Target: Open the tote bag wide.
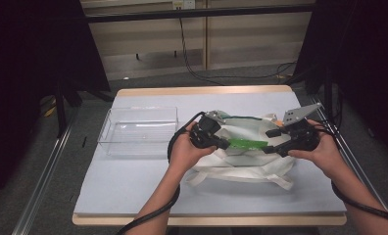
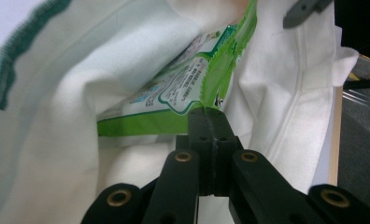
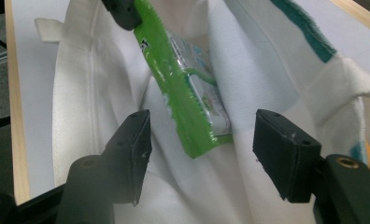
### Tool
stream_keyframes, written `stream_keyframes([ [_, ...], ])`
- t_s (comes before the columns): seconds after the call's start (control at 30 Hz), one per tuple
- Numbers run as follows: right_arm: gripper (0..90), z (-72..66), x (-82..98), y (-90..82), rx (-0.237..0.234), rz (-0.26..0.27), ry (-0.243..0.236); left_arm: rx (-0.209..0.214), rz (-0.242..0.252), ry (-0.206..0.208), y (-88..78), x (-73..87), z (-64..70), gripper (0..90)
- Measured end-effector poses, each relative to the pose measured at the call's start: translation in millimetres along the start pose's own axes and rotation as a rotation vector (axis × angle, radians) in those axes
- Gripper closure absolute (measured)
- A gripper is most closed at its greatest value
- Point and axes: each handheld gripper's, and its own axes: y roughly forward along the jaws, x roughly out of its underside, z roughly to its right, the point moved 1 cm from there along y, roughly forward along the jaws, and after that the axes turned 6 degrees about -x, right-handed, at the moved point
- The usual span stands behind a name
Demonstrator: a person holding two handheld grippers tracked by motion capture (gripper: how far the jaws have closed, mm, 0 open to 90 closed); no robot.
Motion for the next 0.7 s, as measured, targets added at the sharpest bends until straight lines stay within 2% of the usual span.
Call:
stream_keyframes([
  [0.27, 35.6, -3.8, -3.7, 5.8, -0.009, -0.027, -0.037, 0.0, 0.031, -0.016, -12.3, -10.3, 0.3, 90.0],
  [0.33, 37.5, -4.1, -4.9, 7.1, -0.003, -0.041, -0.051, -0.005, 0.036, -0.005, -14.4, -11.8, 0.0, 90.0],
  [0.5, 49.8, -4.2, -8.0, 8.7, 0.009, -0.053, -0.071, -0.002, 0.028, -0.008, -16.4, -12.1, -1.4, 90.0],
  [0.53, 53.5, -3.8, -8.1, 9.6, 0.011, -0.057, -0.076, 0.003, 0.04, -0.009, -15.8, -12.0, -1.1, 90.0],
  [0.57, 53.5, -3.8, -8.1, 9.6, 0.011, -0.057, -0.076, 0.003, 0.04, -0.009, -15.8, -12.0, -1.1, 90.0],
  [0.6, 61.7, -3.5, -8.5, 10.6, 0.013, -0.064, -0.091, 0.008, 0.039, -0.01, -15.5, -12.1, -0.7, 90.0],
  [0.63, 65.5, -3.6, -8.7, 11.5, -0.002, -0.061, -0.094, 0.008, 0.039, -0.01, -15.5, -12.1, -0.7, 90.0],
  [0.7, 67.0, -3.6, -9.0, 12.5, -0.008, -0.065, -0.108, 0.008, 0.039, -0.008, -15.7, -11.9, -1.0, 90.0],
])
